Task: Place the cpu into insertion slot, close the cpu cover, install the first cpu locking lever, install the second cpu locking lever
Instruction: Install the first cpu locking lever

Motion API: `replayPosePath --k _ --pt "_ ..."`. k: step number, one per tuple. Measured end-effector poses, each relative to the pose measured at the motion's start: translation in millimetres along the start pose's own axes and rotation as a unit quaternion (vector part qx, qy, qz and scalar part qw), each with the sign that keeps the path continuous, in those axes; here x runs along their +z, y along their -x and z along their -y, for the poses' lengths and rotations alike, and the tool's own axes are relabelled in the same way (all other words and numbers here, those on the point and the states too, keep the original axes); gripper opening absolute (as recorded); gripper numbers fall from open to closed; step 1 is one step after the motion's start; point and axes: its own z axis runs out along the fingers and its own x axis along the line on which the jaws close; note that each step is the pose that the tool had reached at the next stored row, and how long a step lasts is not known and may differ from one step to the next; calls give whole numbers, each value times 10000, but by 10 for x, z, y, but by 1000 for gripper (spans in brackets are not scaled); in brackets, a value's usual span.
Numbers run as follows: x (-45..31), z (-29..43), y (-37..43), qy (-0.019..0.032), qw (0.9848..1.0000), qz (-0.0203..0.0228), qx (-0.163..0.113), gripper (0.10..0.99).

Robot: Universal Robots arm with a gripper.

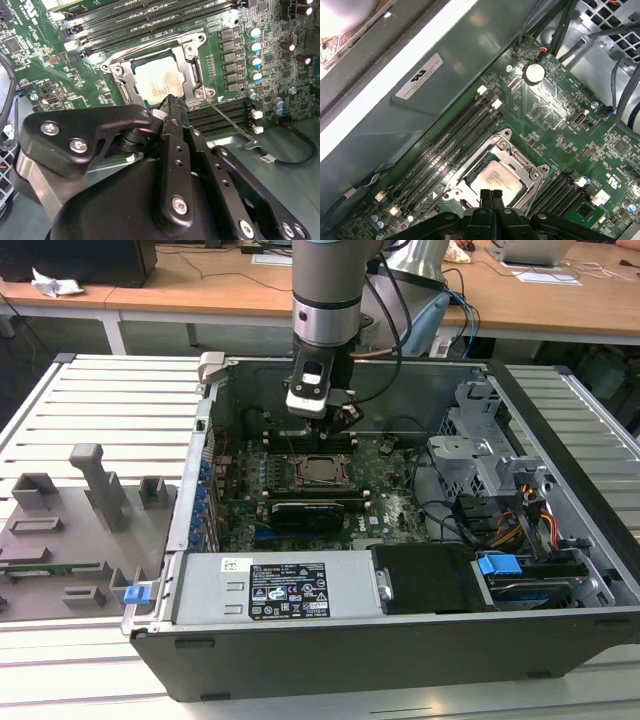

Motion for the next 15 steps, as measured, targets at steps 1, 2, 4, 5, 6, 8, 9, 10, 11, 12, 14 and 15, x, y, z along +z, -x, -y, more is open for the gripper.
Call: replayPosePath --k 1,2,4,5,6,8,9,10,11,12,14,15 --pt "0 0 0 0 10000 -2 -47 106" --pt "0 0 0 0 10000 -4 -85 106" --pt "0 0 0 0 9998 -9 -192 106" --pt "0 0 0 0 9997 -11 -245 106" --pt "0 0 0 1 9994 -15 -333 106" --pt "0 0 0 1 9990 -20 -451 106" --pt "0 0 0 1 9987 -23 -517 106" --pt "0 0 0 1 9979 -29 -655 106" --pt "0 0 0 1 9971 -34 -763 106" --pt "0 0 0 1 9964 -37 -844 106" --pt "1 0 0 2 9933 -51 -1152 106" --pt "0 0 0 2 9923 -55 -1240 106"
